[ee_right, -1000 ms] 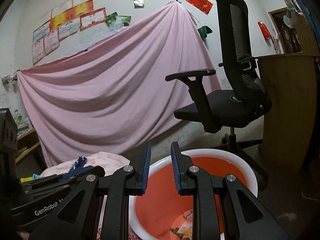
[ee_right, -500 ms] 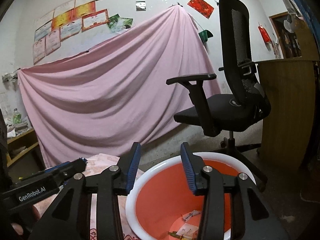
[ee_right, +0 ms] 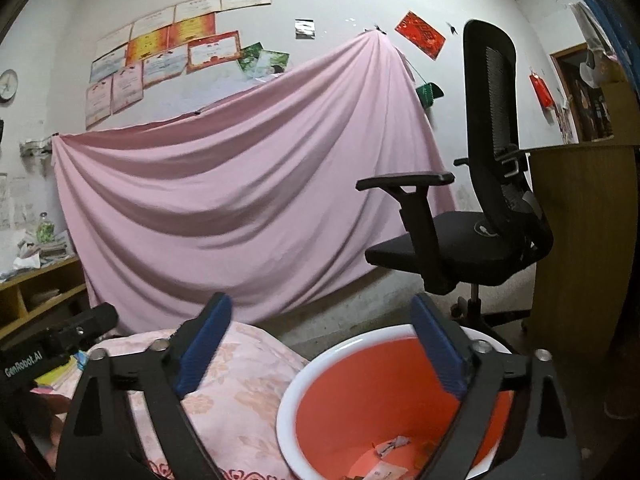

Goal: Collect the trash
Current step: 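Move both open tools back over the remaining trash on the bedspread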

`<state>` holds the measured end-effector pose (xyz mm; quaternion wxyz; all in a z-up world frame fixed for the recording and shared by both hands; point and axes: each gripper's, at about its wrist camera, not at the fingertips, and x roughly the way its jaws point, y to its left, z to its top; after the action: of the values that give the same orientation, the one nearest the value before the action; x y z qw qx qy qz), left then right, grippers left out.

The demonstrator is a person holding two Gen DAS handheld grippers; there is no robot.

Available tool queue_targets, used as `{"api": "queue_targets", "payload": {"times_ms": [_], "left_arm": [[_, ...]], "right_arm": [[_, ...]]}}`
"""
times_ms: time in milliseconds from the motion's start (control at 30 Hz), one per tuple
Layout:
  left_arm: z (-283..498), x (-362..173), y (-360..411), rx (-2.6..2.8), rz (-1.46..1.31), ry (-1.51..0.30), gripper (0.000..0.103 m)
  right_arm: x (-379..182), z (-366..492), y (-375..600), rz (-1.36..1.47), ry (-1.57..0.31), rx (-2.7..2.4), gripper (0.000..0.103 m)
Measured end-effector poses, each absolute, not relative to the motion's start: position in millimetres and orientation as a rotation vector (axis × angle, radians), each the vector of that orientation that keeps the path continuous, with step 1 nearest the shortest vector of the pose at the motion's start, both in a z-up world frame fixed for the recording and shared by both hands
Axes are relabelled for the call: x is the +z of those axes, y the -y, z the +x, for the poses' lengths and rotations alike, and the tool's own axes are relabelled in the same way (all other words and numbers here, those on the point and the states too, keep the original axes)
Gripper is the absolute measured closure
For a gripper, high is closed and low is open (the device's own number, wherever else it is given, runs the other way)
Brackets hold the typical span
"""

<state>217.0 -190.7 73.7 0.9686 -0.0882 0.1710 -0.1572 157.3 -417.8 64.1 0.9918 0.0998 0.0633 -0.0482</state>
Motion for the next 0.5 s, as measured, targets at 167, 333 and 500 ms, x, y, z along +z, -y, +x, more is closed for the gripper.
{"api": "queue_targets", "payload": {"times_ms": [167, 333, 500], "left_arm": [[211, 72, 167, -0.246, -0.187, -0.322, 0.002], [203, 73, 146, -0.189, -0.182, -0.287, 0.002], [195, 73, 125, -0.137, -0.187, -0.258, 0.002]], "right_arm": [[70, 153, 402, 0.174, -0.078, -0.065, 0.0], [76, 151, 382, 0.137, -0.036, -0.025, 0.0], [80, 152, 362, 0.109, -0.012, 0.005, 0.0]]}}
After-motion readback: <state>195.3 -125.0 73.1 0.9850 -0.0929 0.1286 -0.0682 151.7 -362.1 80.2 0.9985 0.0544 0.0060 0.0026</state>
